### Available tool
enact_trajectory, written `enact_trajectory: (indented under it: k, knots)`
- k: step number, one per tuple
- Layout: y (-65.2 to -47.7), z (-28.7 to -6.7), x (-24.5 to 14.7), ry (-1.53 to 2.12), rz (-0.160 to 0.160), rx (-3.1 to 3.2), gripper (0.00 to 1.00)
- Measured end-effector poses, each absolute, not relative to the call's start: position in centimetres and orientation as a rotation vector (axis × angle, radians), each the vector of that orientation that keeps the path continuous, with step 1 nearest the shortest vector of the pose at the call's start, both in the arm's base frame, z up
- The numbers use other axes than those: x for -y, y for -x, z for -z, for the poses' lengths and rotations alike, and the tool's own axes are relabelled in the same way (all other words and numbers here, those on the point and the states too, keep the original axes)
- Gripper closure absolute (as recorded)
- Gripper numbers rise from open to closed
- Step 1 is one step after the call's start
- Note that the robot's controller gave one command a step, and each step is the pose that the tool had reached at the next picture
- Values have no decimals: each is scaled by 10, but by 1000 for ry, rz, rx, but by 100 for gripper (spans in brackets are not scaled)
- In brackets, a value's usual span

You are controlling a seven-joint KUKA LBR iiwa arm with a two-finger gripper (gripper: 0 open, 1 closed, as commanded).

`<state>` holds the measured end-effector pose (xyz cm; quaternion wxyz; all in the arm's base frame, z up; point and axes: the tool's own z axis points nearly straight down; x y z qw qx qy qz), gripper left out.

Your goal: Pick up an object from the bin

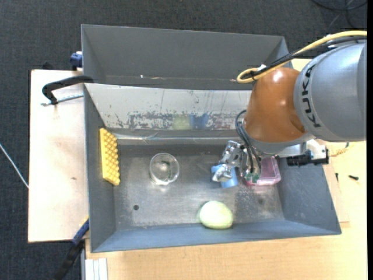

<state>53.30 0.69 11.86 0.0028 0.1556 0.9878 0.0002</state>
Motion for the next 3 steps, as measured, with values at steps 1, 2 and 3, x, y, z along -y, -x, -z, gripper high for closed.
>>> enact_trajectory:
  k: [1, 2, 3]
  knots:
    - [-550, -155, -31, -327, 0, -3122, 100]
    - [-532, -209, -20, -369, -3, -3122, 100]
    - [-551, -233, -22, -395, -3, -3107, 100]
